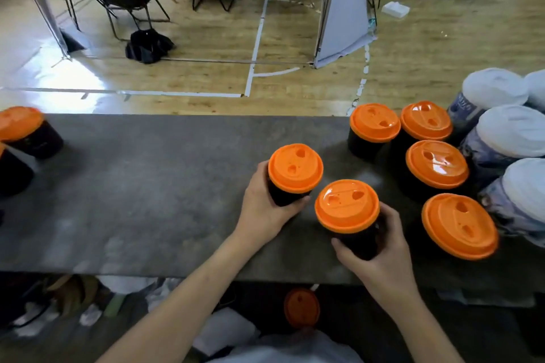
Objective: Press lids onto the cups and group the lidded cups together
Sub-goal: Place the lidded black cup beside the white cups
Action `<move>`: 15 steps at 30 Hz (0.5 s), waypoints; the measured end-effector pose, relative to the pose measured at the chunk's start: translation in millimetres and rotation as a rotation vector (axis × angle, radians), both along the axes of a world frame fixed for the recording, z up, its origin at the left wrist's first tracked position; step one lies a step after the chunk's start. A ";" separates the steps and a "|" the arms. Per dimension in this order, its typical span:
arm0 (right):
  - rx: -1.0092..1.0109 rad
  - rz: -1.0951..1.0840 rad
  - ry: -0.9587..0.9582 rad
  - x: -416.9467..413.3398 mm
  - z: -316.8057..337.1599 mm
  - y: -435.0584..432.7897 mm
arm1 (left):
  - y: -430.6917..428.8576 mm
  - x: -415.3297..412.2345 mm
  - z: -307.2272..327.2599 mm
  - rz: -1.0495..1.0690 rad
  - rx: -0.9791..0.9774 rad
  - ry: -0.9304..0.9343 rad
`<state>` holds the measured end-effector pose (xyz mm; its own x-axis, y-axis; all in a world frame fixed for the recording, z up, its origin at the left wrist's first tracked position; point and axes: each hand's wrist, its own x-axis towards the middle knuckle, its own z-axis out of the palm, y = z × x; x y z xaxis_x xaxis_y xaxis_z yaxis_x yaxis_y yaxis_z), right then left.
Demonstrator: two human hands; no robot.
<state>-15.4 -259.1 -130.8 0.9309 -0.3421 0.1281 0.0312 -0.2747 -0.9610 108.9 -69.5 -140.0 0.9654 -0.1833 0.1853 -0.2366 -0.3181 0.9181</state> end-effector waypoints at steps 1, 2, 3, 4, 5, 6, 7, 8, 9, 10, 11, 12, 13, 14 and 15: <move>-0.013 -0.017 0.004 -1.1 2.1 2.1 | 0.4 -1.5 -0.8 0.009 0.013 0.003; -0.018 -0.038 0.016 -3.1 3.1 4.1 | 0.1 -2.5 -0.9 0.013 0.025 0.008; -0.019 -0.063 0.025 -5.4 4.3 5.9 | -1.4 -2.0 -0.1 0.015 0.037 0.007; -0.024 -0.094 0.027 -8.2 4.3 6.8 | -4.3 -0.4 2.0 0.011 0.052 0.004; -0.029 -0.117 0.031 -11.3 3.8 7.4 | -7.8 1.9 4.4 -0.003 0.066 0.002; -0.037 -0.133 0.030 -14.3 3.3 7.8 | -12.8 5.0 7.2 -0.029 0.083 0.001; -0.049 -0.147 0.022 -16.8 3.2 8.3 | -19.4 8.6 9.9 -0.065 0.103 -0.003; -0.065 -0.159 0.002 -18.7 3.4 9.0 | -27.1 11.8 11.7 -0.104 0.128 -0.006; -0.083 -0.174 -0.017 -19.9 3.5 9.4 | -35.5 14.3 13.4 -0.144 0.148 -0.009; -0.096 -0.191 -0.030 -20.1 4.7 9.7 | -44.7 15.7 15.2 -0.184 0.162 -0.007; -0.107 -0.210 -0.037 -20.5 6.5 9.9 | -53.9 15.7 17.8 -0.218 0.171 -0.007; -0.118 -0.233 -0.035 -21.3 7.3 9.4 | -63.1 15.2 19.9 -0.242 0.178 -0.010; -0.133 -0.257 -0.032 -22.7 7.3 8.1 | -71.5 15.2 20.9 -0.265 0.186 -0.020; -0.146 -0.280 -0.027 -24.3 6.0 6.4 | -79.2 15.4 21.0 -0.289 0.198 -0.033; -0.145 -0.300 -0.018 -25.9 4.9 4.7 | -85.8 16.0 20.9 -0.313 0.213 -0.044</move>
<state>-41.3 -254.4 -125.9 0.7888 -0.5773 0.2110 -0.0548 -0.4081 -0.9113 124.9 -155.3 -119.1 0.8487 -0.5068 0.1514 -0.3904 -0.4071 0.8257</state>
